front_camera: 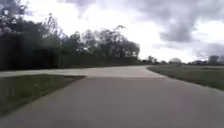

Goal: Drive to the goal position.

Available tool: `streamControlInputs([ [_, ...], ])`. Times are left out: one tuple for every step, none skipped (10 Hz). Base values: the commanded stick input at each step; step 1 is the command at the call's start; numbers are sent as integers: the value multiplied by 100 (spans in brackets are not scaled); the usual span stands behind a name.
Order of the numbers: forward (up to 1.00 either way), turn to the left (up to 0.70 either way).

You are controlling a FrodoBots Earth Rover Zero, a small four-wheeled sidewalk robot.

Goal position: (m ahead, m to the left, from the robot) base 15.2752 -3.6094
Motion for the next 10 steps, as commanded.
streamControlInputs([
  [100,0],
  [100,0],
  [100,0],
  [100,-1],
  [100,-6],
  [100,-40],
  [100,-40],
  [100,-38],
  [100,-33],
  [100,-13],
])
